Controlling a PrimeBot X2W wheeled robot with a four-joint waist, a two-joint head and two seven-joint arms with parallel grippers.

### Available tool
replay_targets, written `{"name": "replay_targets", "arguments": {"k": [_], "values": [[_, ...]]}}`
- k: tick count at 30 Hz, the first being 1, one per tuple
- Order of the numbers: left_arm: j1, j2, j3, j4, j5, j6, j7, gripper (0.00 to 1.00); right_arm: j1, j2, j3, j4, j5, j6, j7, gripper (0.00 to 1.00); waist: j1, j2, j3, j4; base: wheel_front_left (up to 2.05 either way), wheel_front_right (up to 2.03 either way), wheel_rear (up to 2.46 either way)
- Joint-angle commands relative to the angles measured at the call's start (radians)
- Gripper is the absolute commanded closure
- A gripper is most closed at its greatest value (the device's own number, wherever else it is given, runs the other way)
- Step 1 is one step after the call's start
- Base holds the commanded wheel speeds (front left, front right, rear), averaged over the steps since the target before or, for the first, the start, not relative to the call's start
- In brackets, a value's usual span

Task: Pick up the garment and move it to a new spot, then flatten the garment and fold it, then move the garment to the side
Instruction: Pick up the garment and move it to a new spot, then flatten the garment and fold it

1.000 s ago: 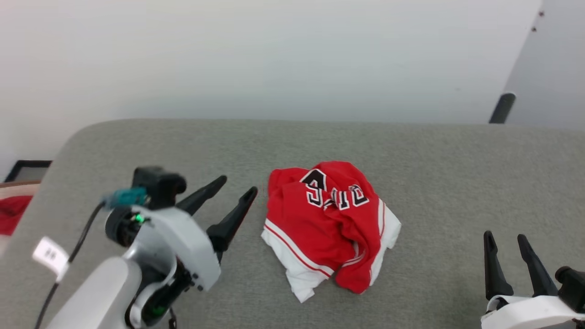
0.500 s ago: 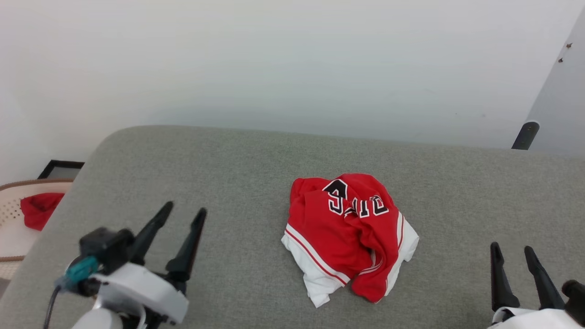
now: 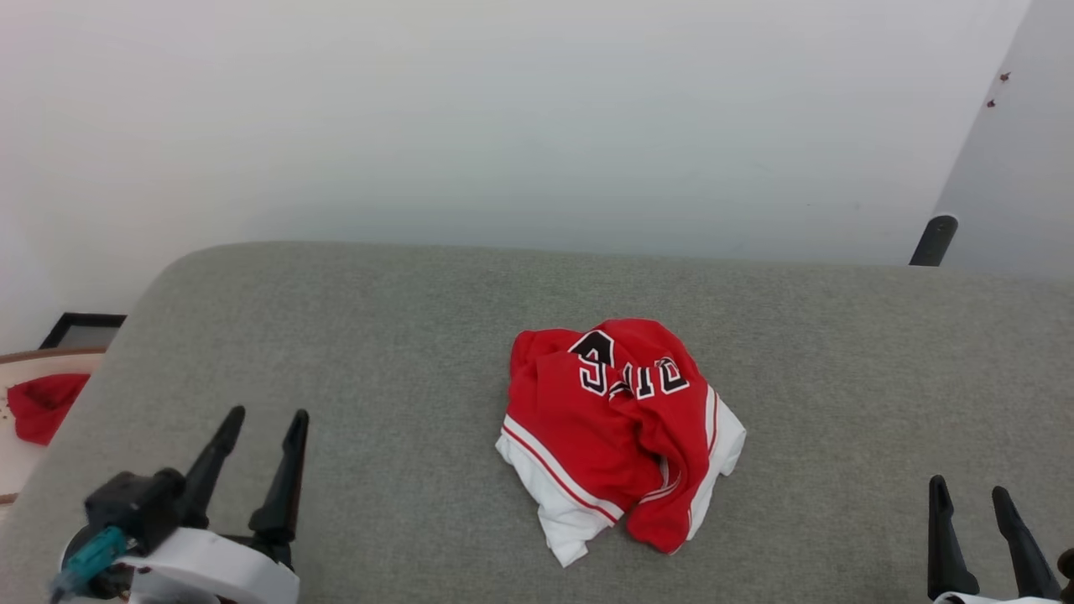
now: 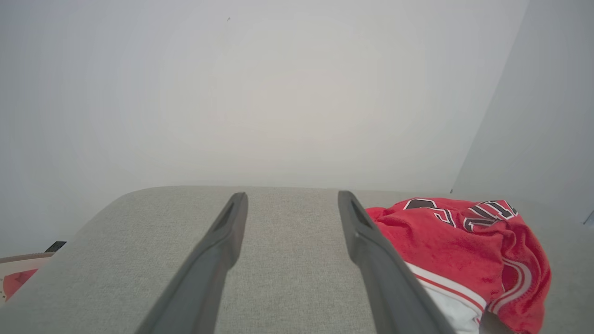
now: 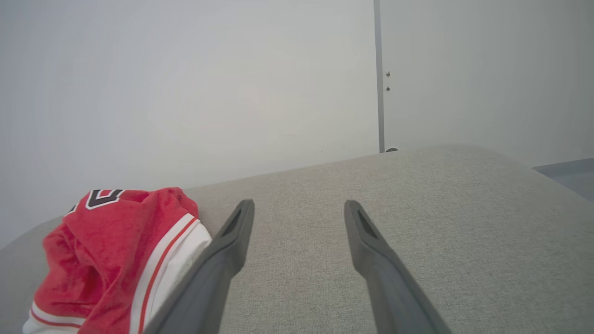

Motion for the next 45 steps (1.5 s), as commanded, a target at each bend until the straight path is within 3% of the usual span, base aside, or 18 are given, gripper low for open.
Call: {"name": "replay_targets", "arguments": {"k": [1,14,28,37,45], "values": [[0.011,-0.016,0.027,-0.004,0.016,-0.011,-0.004,0.0,0.012,0.002,-0.007,0.003,-0.002,0.0,-0.008,0.0,0.0,-0.0001,0.001,-0.007,0.0,0.0,0.0],[0.075,-0.118,0.199,0.01,0.145,-0.097,-0.003,0.0,0.006,0.002,-0.005,0.02,0.01,0.0,-0.019,0.0,0.0,-0.0001,0.003,-0.023,0.0,0.0,0.0],[0.082,-0.181,0.249,0.034,0.206,-0.122,-0.003,0.0,0.007,0.002,0.002,0.025,0.003,0.0,-0.016,0.0,0.0,-0.0001,0.003,-0.021,0.0,0.0,0.0],[0.085,-0.166,0.257,0.042,0.2,-0.123,-0.003,0.0,-0.01,-0.006,0.04,0.012,-0.007,0.0,0.033,0.0,0.0,-0.0001,0.01,0.049,0.0,0.0,0.0],[0.095,-0.17,0.235,0.05,0.192,-0.123,-0.003,0.0,-0.06,-0.069,0.081,0.01,0.01,0.0,0.154,0.0,0.0,-0.0001,0.028,0.142,0.0,0.0,0.0]]}}
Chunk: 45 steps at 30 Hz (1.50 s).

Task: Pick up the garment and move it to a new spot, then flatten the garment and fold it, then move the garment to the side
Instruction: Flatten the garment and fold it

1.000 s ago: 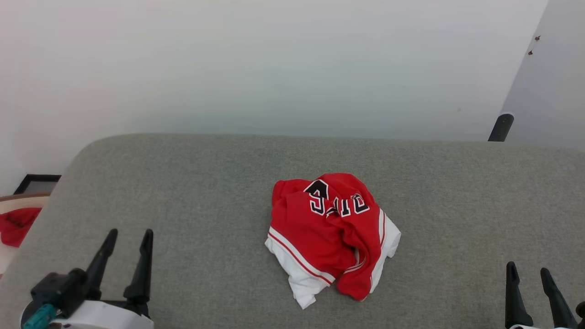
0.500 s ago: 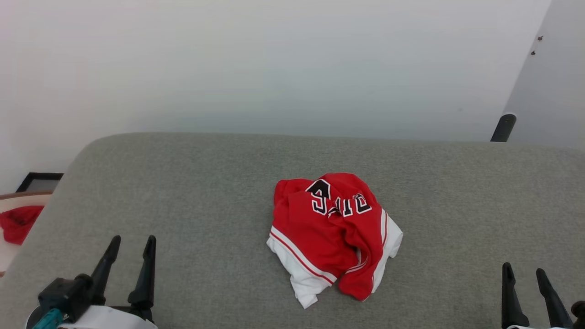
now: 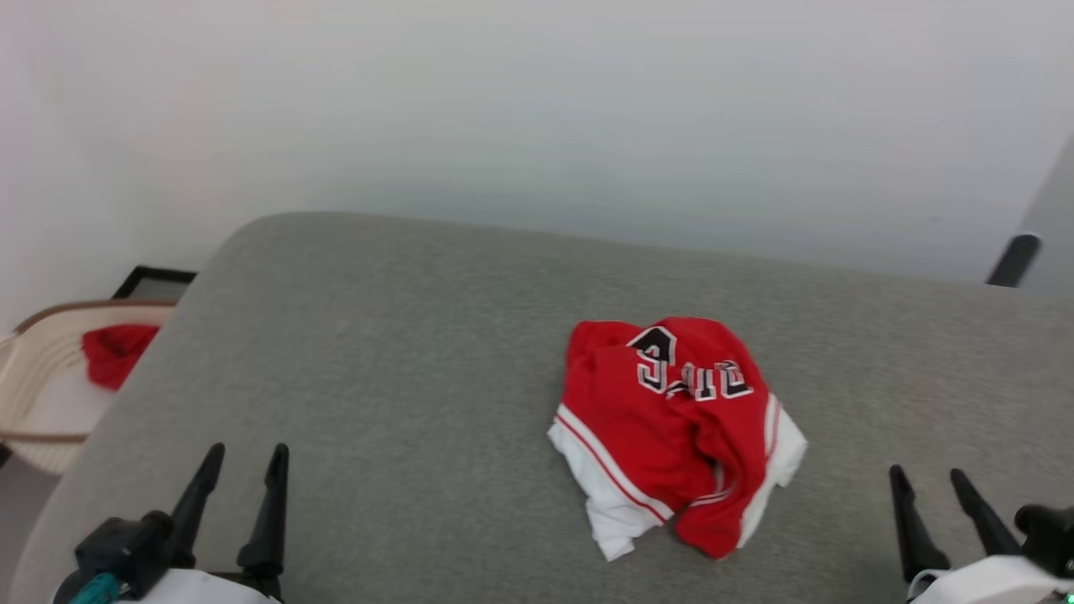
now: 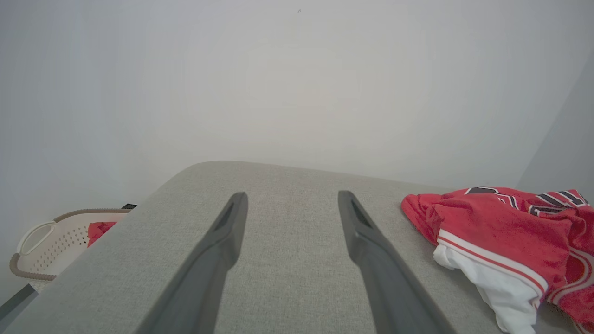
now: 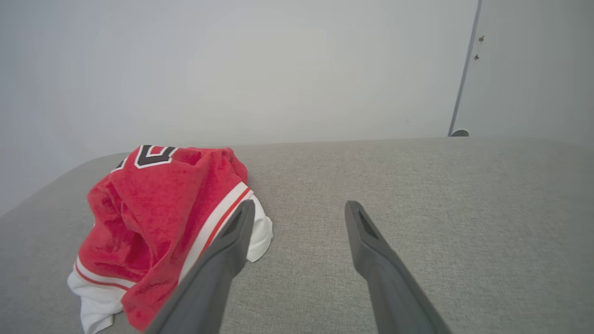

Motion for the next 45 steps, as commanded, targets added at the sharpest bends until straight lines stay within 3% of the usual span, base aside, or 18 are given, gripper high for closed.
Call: {"name": "replay_targets", "arguments": {"k": [1,6,16,31,32,33,34,45], "values": [[0.006,-0.002,-0.004,0.002,-0.007,-0.005,0.001,0.0,-0.017,-0.016,0.001,0.001,0.007,0.0,0.021,0.0,0.0,0.0,0.013,0.046,0.0,0.0,0.0],[-0.016,-0.015,-0.045,0.001,-0.005,-0.005,0.001,0.0,-0.068,-0.076,0.001,0.01,0.037,0.0,0.173,0.0,0.0,0.0,0.038,0.121,0.0,0.0,0.0],[-0.074,-0.047,-0.103,-0.012,-0.012,-0.004,0.001,0.0,-0.151,-0.159,0.02,0.004,0.064,0.0,0.408,0.0,0.0,0.0,0.123,0.204,0.0,0.0,0.0],[-0.16,-0.099,-0.134,-0.011,-0.019,-0.004,0.001,0.0,-0.248,-0.196,0.068,0.083,0.08,0.0,0.645,0.0,0.0,0.0,0.235,0.265,0.0,0.0,0.0],[-0.163,-0.1,-0.134,-0.01,-0.02,-0.004,0.001,0.0,-0.25,-0.201,0.078,0.09,0.078,0.0,0.656,0.46,0.0,0.0,0.237,0.266,0.0,0.0,0.0],[-0.164,-0.101,-0.134,-0.009,-0.021,-0.004,0.001,0.0,-0.254,-0.202,0.083,0.1,0.082,0.0,0.664,0.69,0.0,0.0,0.239,0.267,0.0,0.0,0.0],[-0.164,-0.101,-0.133,-0.008,-0.023,-0.004,0.001,0.0,-0.258,-0.2,0.087,0.105,0.091,0.0,0.667,1.0,0.0,0.0,0.24,0.267,0.0,0.0,0.0],[-0.152,-0.088,-0.109,-0.004,-0.025,-0.004,0.001,0.0,-0.311,-0.239,0.079,0.098,0.1,0.0,0.681,1.0,0.0,0.0,0.219,0.222,0.0,0.0,0.0]]}}
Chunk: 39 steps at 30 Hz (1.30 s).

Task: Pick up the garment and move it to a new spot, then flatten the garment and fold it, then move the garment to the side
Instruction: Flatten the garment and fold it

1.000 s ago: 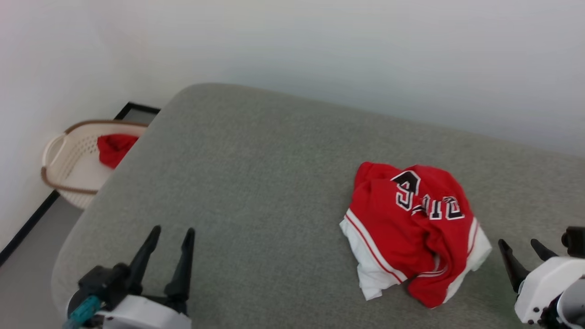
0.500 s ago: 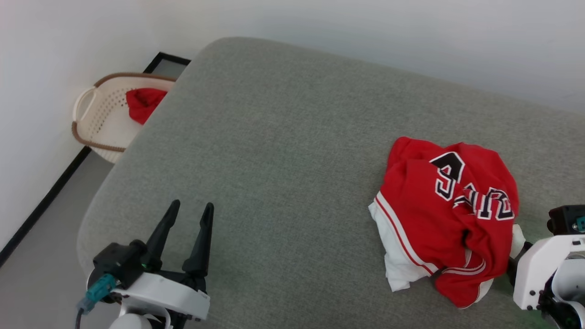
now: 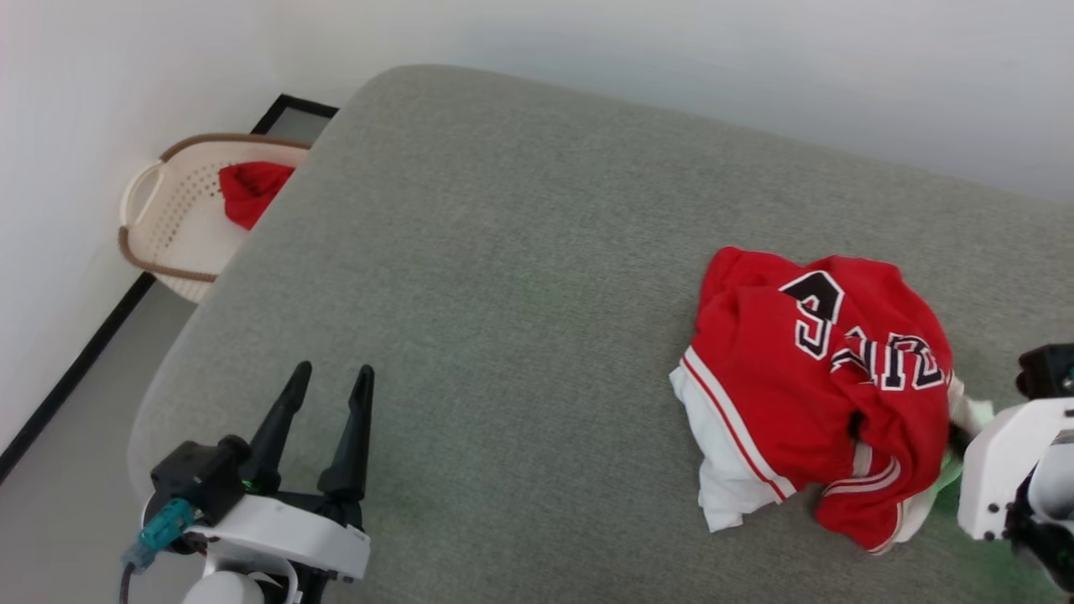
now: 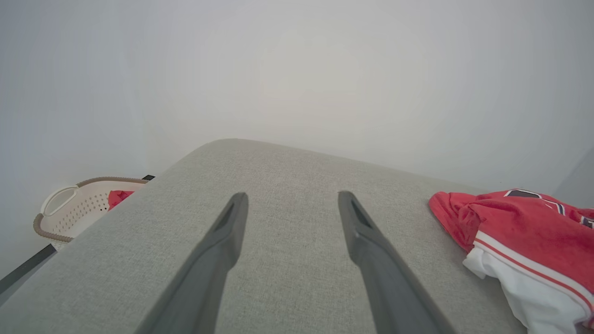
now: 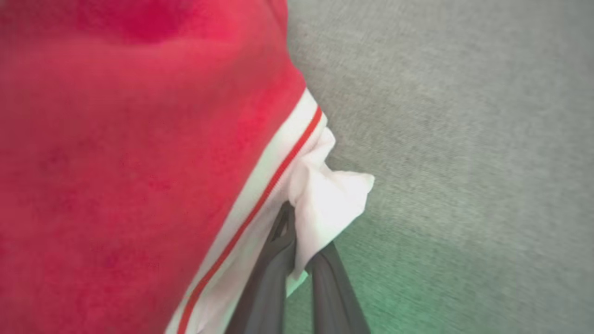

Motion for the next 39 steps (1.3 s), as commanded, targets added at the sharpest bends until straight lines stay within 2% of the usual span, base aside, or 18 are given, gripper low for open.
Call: {"name": "replay_targets", "arguments": {"k": [1,19,25,29,34,35,38,39], "values": [[0.007,0.005,0.005,-0.001,-0.001,-0.004,0.001,0.0,-0.014,-0.011,-0.011,-0.013,0.007,-0.001,0.002,1.0,0.0,-0.0001,-0.013,-0.023,0.0,0.0,0.0],[0.025,0.033,0.016,-0.005,0.007,-0.004,0.001,0.0,0.039,-0.092,-0.165,-0.112,-0.032,-0.001,0.044,1.0,0.0,-0.0001,-0.057,-0.189,0.0,0.0,0.0],[0.023,0.04,0.007,-0.003,0.005,-0.004,0.001,0.0,0.072,-0.122,-0.216,-0.097,-0.048,-0.001,0.031,1.0,0.0,-0.0001,-0.062,-0.209,0.0,0.0,0.0],[0.02,0.051,-0.004,-0.002,0.0,-0.004,0.001,0.0,0.094,-0.133,-0.272,-0.048,-0.068,-0.001,0.016,1.0,0.0,-0.0001,-0.061,-0.217,0.0,0.0,0.0],[0.018,0.055,-0.011,0.0,-0.004,-0.004,0.001,0.0,0.09,-0.134,-0.29,0.016,-0.087,-0.001,-0.023,1.0,0.0,-0.0001,-0.055,-0.22,0.0,0.0,0.0],[0.018,0.056,-0.013,0.001,-0.005,-0.004,0.001,0.0,0.084,-0.129,-0.293,0.032,-0.086,-0.001,-0.032,0.93,0.0,-0.0001,-0.054,-0.221,0.0,0.0,0.0],[0.014,0.061,-0.025,0.005,-0.012,-0.004,0.001,0.0,0.067,-0.123,-0.281,0.074,-0.093,-0.001,-0.048,0.56,0.0,-0.0001,-0.052,-0.225,0.0,0.0,0.0],[0.012,0.064,-0.03,0.006,-0.014,-0.003,0.001,0.0,0.062,-0.122,-0.276,0.086,-0.095,-0.001,-0.054,0.27,0.0,-0.0001,-0.051,-0.226,0.0,0.0,0.0]]}}
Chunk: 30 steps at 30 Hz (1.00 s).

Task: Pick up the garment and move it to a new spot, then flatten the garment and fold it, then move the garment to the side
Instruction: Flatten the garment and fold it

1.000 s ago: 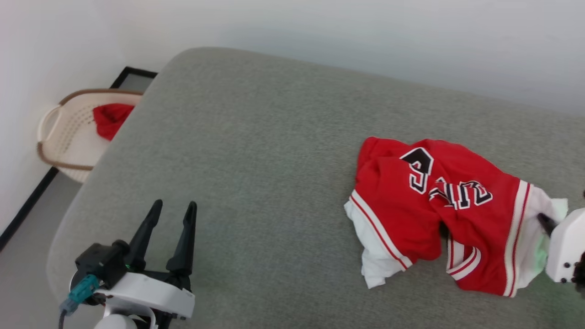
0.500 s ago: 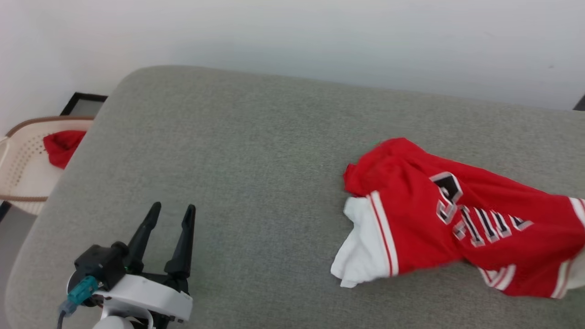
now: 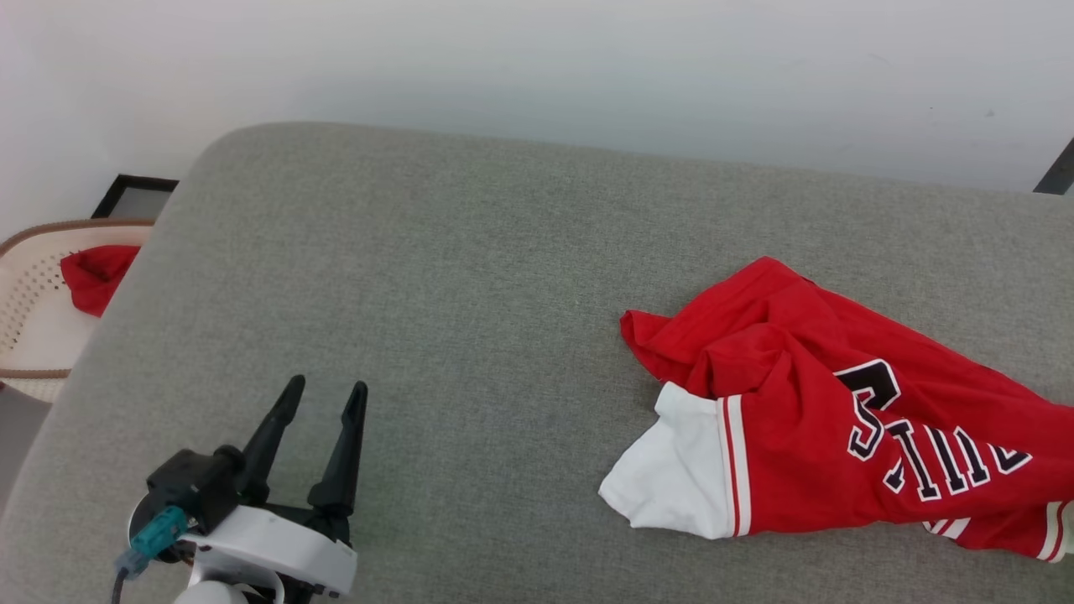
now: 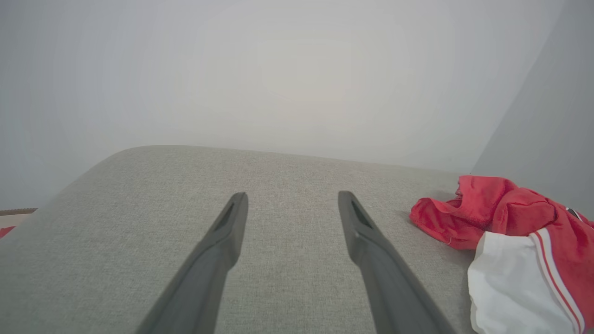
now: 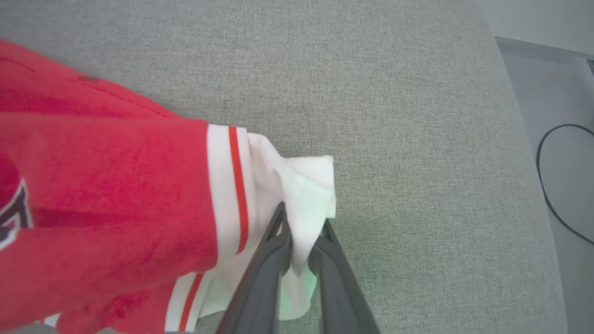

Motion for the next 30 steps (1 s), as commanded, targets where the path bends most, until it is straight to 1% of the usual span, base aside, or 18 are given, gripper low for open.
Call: {"name": "replay_targets", "arguments": {"k": [1,2,9,14,17,20,23,26,30], "values": [[-0.005,0.005,-0.005,0.003,-0.006,-0.003,0.001,0.0,-0.016,0.001,0.007,0.009,-0.007,-0.001,-0.011,0.27,0.0,0.0,0.001,-0.002,0.0,0.0,0.0],[-0.007,0.008,-0.009,0.003,-0.008,-0.003,0.001,0.0,-0.022,0.002,0.011,0.02,-0.009,-0.001,-0.017,0.0,0.0,0.0,0.002,-0.004,0.0,0.0,0.0],[-0.014,0.035,-0.029,-0.001,-0.018,-0.003,0.001,0.0,-0.066,0.008,0.051,0.046,0.009,-0.001,-0.064,0.0,0.0,0.0,-0.005,-0.03,0.0,0.0,0.0],[-0.015,0.07,-0.05,-0.013,-0.039,-0.003,0.004,0.0,-0.062,0.016,0.084,0.005,0.03,-0.001,-0.123,0.0,0.0,0.0,-0.021,-0.06,0.0,0.0,0.0],[-0.024,0.095,-0.067,-0.036,-0.06,-0.003,0.037,0.0,-0.042,0.029,0.096,-0.039,0.038,-0.001,-0.167,0.0,0.0,0.0,-0.028,-0.08,0.0,0.0,0.0],[-0.032,0.117,-0.091,-0.069,-0.104,-0.003,0.095,0.0,-0.023,0.056,0.099,-0.084,0.04,-0.001,-0.21,0.0,0.0,0.0,-0.035,-0.102,0.0,0.0,0.0],[-0.049,0.141,-0.101,-0.1,-0.154,-0.003,0.184,0.0,0.002,0.089,0.094,-0.132,0.029,-0.001,-0.249,0.0,0.0,0.0,-0.038,-0.125,0.0,0.0,0.0],[-0.065,0.151,-0.114,-0.135,-0.217,-0.003,0.288,0.0,0.023,0.128,0.087,-0.171,0.019,-0.001,-0.279,0.0,0.0,0.0,-0.039,-0.149,0.0,0.0,0.0],[-0.094,0.161,-0.131,-0.177,-0.313,0.004,0.459,0.0,0.052,0.185,0.09,-0.218,0.011,-0.001,-0.303,0.0,0.0,0.0,-0.037,-0.181,0.0,0.0,0.0]]}}
